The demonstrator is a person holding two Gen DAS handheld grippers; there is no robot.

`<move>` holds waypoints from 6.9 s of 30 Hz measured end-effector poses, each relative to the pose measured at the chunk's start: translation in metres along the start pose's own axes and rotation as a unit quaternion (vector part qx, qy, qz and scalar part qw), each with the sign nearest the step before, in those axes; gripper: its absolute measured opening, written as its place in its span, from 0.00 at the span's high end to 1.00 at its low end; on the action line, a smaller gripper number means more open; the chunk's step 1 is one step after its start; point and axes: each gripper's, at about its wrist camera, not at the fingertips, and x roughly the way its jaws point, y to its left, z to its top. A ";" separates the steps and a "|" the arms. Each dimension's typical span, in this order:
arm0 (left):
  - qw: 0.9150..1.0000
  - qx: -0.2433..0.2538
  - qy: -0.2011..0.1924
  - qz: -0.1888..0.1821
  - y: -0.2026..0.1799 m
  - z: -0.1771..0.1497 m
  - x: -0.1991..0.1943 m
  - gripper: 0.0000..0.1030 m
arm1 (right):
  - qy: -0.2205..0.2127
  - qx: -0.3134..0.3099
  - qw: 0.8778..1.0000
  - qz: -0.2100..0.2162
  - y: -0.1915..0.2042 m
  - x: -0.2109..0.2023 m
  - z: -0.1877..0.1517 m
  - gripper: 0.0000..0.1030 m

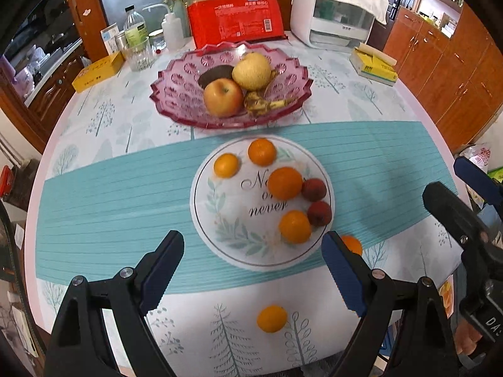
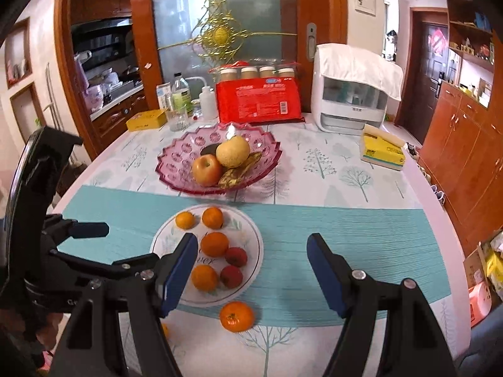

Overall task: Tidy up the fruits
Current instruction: 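Move both tools down toward the loose oranges beside the white plate, then grasp an orange with the left tool while the right tool grasps another orange, then carry the orange with the left tool while the right tool carries its orange to the pink bowl, then open both tools to drop the oranges into the bowl and withdraw, then move both tools toward the red plums on the white plate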

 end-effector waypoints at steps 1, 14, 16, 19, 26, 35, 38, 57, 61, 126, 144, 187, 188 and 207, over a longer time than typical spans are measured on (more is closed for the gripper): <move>1.000 -0.001 0.001 0.001 0.000 -0.003 0.000 0.14 | 0.003 -0.001 1.000 0.003 0.001 0.001 -0.004 0.29; 1.000 0.001 0.021 0.010 0.007 -0.039 0.016 0.14 | 0.077 0.022 0.996 0.036 0.001 0.029 -0.036 0.29; 1.000 0.001 0.024 0.014 0.007 -0.043 0.018 0.17 | 0.082 0.027 0.996 0.038 -0.001 0.031 -0.042 0.30; 0.999 -0.001 0.032 0.010 0.009 -0.048 0.023 0.17 | 0.081 0.026 0.996 0.030 -0.005 0.033 -0.049 0.30; 0.998 -0.006 0.062 -0.027 0.012 -0.065 0.038 0.18 | 0.102 0.062 0.991 0.062 -0.024 0.045 -0.067 0.30; 0.994 0.017 0.090 -0.056 0.001 -0.088 0.059 0.33 | 0.135 0.051 0.987 0.077 -0.017 0.069 -0.082 0.30; 0.994 0.008 0.093 -0.062 0.004 -0.090 0.062 0.39 | 0.141 0.036 0.987 0.074 -0.011 0.075 -0.085 0.30; 0.992 0.022 0.093 -0.087 -0.019 -0.095 0.071 0.69 | 0.162 0.016 0.985 0.061 0.000 0.104 -0.099 0.46; 0.992 0.020 0.091 -0.087 -0.015 -0.098 0.067 0.70 | 0.165 0.024 0.983 0.072 -0.003 0.108 -0.100 0.47; 0.985 0.152 -0.044 0.076 0.083 0.231 0.014 0.71 | 0.095 0.034 0.994 0.040 0.029 0.152 0.196 0.58; 0.978 0.200 0.062 -0.001 0.088 0.222 0.176 0.71 | 0.231 0.088 0.969 0.008 0.051 0.253 0.117 0.56; 0.984 0.166 -0.048 -0.046 0.093 0.188 0.072 0.29 | 0.110 0.135 0.985 -0.003 0.050 0.162 0.119 0.37; 0.983 0.167 -0.056 -0.044 0.092 0.187 0.068 0.29 | 0.105 0.135 0.985 -0.004 0.050 0.159 0.121 0.37; 0.978 0.167 -0.109 -0.066 0.082 0.170 -0.011 0.18 | 0.044 0.086 0.993 -0.067 0.051 0.077 0.129 0.37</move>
